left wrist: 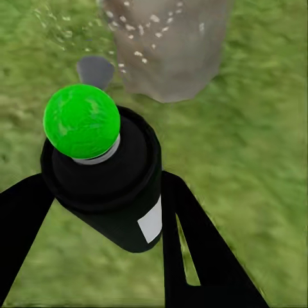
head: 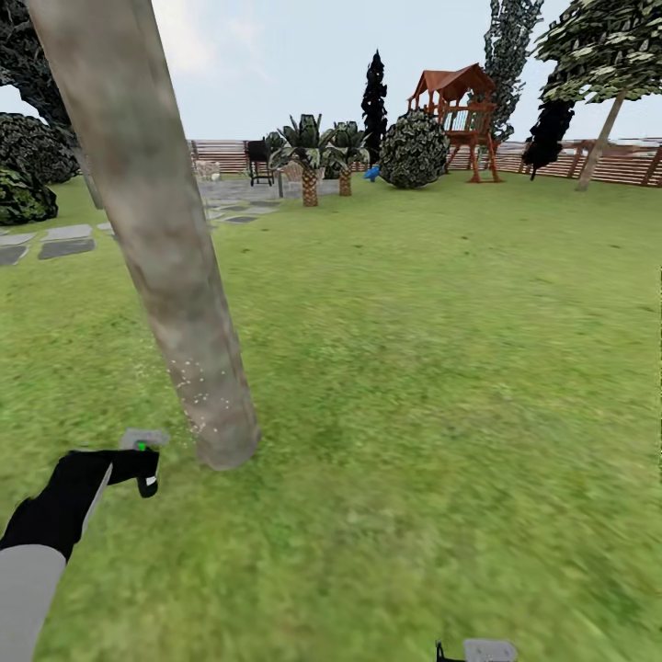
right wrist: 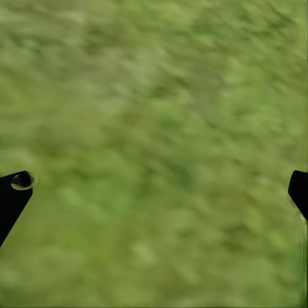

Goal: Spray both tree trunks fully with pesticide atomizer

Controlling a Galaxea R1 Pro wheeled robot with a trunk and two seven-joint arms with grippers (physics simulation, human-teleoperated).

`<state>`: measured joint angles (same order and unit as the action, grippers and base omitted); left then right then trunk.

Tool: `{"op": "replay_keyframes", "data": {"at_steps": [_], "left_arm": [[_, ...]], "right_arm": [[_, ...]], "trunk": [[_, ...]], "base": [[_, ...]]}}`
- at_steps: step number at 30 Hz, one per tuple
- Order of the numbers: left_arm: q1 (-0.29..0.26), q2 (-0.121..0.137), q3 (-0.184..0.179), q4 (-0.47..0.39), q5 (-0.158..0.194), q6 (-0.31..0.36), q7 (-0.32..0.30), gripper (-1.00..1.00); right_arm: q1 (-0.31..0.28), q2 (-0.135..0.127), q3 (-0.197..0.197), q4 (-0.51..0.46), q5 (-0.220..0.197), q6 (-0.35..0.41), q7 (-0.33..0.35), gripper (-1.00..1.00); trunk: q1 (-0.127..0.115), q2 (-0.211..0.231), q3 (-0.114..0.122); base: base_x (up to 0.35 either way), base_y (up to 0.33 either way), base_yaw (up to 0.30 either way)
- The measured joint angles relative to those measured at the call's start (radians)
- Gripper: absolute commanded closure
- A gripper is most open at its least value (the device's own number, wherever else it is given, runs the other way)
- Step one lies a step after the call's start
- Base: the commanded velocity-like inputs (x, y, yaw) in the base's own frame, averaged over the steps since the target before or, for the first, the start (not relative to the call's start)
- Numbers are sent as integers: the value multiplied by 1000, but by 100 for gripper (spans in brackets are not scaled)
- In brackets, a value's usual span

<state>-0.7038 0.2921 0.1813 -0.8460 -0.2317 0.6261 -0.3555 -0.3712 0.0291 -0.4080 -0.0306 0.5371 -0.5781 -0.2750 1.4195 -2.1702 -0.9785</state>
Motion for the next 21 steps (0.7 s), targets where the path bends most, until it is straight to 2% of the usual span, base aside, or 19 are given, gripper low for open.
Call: {"op": "replay_keyframes", "data": {"at_steps": [2, 3, 4, 6, 9, 11, 14, 17, 19, 21], "left_arm": [[5, -2, 1, 90, 32, -73, 46, 100], [6, -3, 1, 165, 72, -145, 92, 100], [7, -4, 0, 211, 96, -187, 126, 100], [6, -26, 0, 269, 117, -240, 167, 100], [8, -68, -1, 340, 123, -314, 263, 100], [8, -93, -1, 397, 121, -345, 304, 100], [7, -101, 0, 465, 120, -414, 337, 100], [16, -104, 0, 491, 124, -426, 362, 100], [18, -122, -1, 497, 125, -428, 366, 100], [18, -129, 0, 496, 123, -428, 367, 100]], "right_arm": [[0, 1, -1, -2, 10, 0, 0, -100], [0, 1, -1, -15, 11, -1, -1, -100], [0, 0, 0, -23, 12, -1, -1, -100], [0, -1, 0, -28, 12, 0, -1, -100], [0, -4, 0, -28, 12, 1, -1, -100], [0, -4, 0, -27, 12, 1, -1, -100], [0, -5, 0, -25, 12, 1, -1, -100], [0, -5, 0, -24, 12, 1, -1, -100], [0, -5, 0, -23, 12, 1, -3, -100], [0, -6, 0, -23, 12, 1, -4, -100]], "trunk": [[0, 0, 0], [0, 0, 0], [0, 0, 0], [0, 0, 0], [0, 0, 0], [0, 0, 0], [0, 0, 0], [0, 0, 0], [0, 0, 0], [0, 0, 0]], "base": [[79, -269, 0], [119, -271, 0], [124, -270, 0], [127, -271, 0], [118, -271, 0], [112, -271, 0], [138, -270, 0], [159, -258, 0], [167, -254, 7], [179, -243, 128]]}}
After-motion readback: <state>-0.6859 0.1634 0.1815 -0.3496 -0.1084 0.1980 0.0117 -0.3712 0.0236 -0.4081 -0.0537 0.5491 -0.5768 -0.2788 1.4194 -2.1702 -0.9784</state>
